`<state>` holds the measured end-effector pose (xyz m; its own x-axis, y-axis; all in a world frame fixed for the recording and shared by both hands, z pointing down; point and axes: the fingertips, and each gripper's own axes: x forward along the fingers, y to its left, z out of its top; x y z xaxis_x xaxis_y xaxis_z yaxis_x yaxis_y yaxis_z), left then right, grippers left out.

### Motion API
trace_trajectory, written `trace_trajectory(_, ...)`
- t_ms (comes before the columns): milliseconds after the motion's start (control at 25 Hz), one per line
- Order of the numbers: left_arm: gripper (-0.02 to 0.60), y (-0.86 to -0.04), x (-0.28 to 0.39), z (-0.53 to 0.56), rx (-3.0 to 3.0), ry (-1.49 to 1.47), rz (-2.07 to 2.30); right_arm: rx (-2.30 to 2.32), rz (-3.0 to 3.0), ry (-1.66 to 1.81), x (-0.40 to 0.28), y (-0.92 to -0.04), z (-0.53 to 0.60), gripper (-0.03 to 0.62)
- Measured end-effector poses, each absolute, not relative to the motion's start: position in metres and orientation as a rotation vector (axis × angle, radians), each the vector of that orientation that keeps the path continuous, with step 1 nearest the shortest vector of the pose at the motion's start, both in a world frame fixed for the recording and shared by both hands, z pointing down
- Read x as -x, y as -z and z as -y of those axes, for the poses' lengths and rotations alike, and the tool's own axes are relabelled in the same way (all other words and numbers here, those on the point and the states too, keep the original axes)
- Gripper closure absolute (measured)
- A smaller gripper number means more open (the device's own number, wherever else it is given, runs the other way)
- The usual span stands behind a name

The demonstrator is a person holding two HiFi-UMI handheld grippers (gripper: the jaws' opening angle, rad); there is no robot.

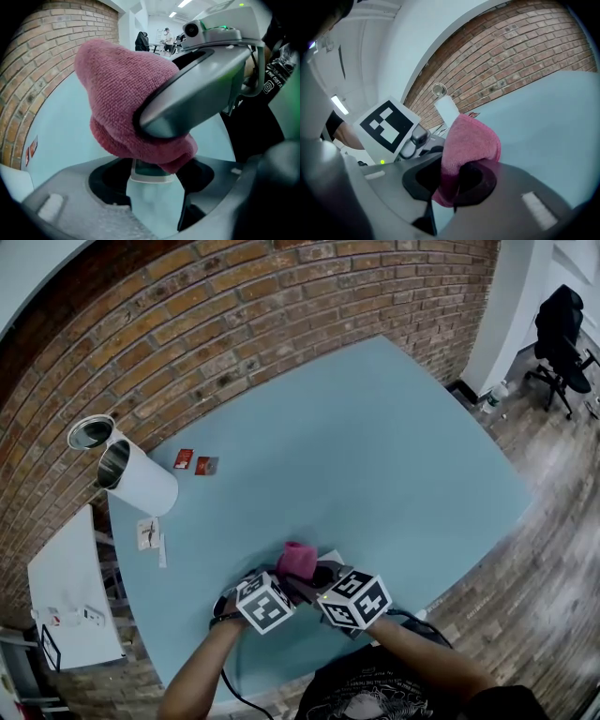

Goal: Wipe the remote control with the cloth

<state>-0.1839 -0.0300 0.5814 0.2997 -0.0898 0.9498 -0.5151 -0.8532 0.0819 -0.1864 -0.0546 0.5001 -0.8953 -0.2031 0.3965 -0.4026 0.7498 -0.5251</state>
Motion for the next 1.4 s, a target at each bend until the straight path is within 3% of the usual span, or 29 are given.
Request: trace_trajectory(1400,0.285,-0.582,0.187,0.027,-2.09,-1.667,0.505,-0.608,2.639,-1.024,0.076,-0.506,0.107,0.531)
